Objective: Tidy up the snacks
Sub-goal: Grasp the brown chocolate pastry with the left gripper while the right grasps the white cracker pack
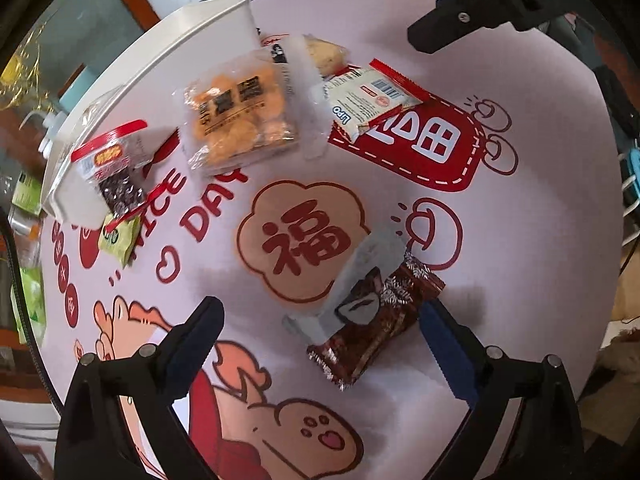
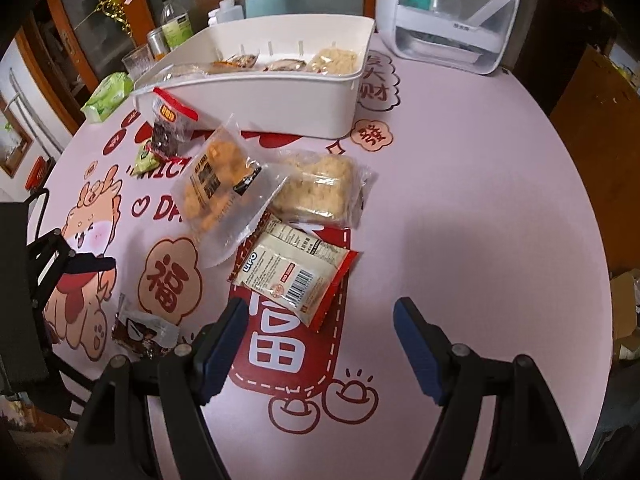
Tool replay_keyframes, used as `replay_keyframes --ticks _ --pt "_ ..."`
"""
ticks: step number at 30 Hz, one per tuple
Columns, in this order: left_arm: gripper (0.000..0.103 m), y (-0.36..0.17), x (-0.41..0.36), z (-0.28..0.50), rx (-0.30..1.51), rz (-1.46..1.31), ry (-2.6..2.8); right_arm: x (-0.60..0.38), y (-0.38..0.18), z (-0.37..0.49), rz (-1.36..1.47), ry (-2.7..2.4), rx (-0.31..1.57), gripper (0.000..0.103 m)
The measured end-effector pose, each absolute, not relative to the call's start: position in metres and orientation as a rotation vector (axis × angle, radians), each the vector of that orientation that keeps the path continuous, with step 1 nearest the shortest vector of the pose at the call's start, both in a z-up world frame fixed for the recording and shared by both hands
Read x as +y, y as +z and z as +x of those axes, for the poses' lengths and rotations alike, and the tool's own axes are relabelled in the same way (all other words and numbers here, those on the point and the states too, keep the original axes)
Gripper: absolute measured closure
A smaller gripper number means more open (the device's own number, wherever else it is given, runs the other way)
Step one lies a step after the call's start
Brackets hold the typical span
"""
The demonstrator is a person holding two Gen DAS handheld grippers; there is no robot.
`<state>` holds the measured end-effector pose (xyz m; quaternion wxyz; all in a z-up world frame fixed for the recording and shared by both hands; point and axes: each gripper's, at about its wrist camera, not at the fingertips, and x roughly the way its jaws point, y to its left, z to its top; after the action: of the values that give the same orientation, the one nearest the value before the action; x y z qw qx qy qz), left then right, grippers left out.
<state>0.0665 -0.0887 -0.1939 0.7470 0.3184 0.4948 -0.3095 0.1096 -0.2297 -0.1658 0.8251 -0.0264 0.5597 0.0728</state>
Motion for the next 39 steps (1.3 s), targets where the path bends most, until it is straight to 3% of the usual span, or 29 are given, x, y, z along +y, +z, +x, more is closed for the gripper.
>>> replay_keyframes --ticks 2,6,12,15,19,30,33,34,35,39 --pt "0.012 -0.2 -0.092 0.069 1.095 0.693 -0.673 -0.228 -0.169 0.112 -0.072 0.168 1.196 0.028" --pt "0.014 -0.207 -0.093 0.08 1.148 0.619 -0.672 -0.222 -0.178 0.121 -0.113 0.223 1.208 0.028" --pt "0.032 -0.21 -0.079 0.104 1.227 0.447 -0.652 -0.203 -0.195 0.131 -0.29 0.357 1.22 0.028" --pt "0.032 -0.208 -0.071 0.111 1.252 0.394 -0.66 -0.194 -0.204 0.134 -0.387 0.437 1.218 0.028" --pt "0.017 -0.211 -0.064 0.113 1.282 0.394 -0.726 -0.189 -0.215 0.142 -0.469 0.503 1.205 0.028" --pt "0.015 -0.214 -0.085 0.088 1.231 0.562 -0.771 -0.19 -0.228 0.164 -0.44 0.652 1.237 0.029" --pt "0.025 -0.211 -0.088 0.085 1.227 0.565 -0.762 -0.19 -0.226 0.161 -0.444 0.654 1.23 0.04" --pt "0.036 -0.208 -0.088 0.087 1.231 0.554 -0.748 -0.19 -0.225 0.161 -0.432 0.654 1.234 0.044" --pt "0.055 -0.204 -0.087 0.09 1.23 0.538 -0.732 -0.192 -0.225 0.161 -0.416 0.646 1.237 0.047" --pt "0.06 -0.2 -0.074 0.107 1.272 0.435 -0.644 -0.192 -0.223 0.153 -0.35 0.648 1.245 0.049"
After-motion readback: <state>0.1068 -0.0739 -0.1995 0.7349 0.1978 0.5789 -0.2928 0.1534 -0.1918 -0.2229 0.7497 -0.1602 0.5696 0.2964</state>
